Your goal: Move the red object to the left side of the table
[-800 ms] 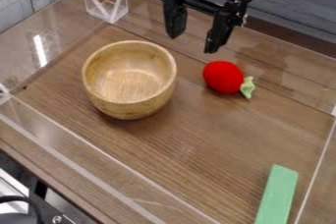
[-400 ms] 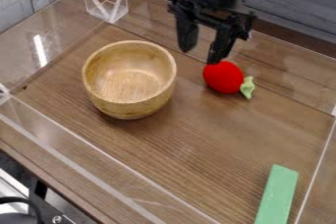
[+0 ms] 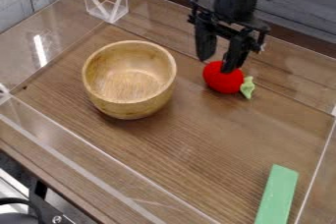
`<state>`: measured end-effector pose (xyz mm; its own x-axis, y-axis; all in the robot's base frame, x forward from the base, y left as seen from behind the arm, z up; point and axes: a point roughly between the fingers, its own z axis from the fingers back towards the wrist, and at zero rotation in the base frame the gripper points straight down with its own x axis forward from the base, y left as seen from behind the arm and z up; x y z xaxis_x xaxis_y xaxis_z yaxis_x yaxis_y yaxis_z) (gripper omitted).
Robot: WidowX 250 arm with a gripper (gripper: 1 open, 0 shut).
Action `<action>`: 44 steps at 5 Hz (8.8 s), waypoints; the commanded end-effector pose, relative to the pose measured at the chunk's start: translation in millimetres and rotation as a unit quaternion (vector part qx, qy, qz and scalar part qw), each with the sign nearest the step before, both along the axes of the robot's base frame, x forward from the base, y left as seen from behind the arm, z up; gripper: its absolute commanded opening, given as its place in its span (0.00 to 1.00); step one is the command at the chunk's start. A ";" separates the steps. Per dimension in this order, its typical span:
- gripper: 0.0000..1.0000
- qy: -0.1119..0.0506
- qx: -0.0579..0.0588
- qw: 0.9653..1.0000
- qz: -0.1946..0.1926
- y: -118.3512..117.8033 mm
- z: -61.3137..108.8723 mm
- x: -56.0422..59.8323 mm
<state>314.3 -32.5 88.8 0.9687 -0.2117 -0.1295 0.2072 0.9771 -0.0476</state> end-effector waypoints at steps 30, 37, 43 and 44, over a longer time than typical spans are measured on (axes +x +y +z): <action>0.00 -0.119 -0.010 0.974 -0.192 21.1 34.3 48.6; 0.00 -0.134 -0.003 0.986 -0.102 77.0 5.5 52.7; 1.00 -0.152 -0.033 0.968 -0.199 47.0 -4.8 48.4; 1.00 -0.149 -0.032 0.972 -0.179 49.9 -19.9 53.4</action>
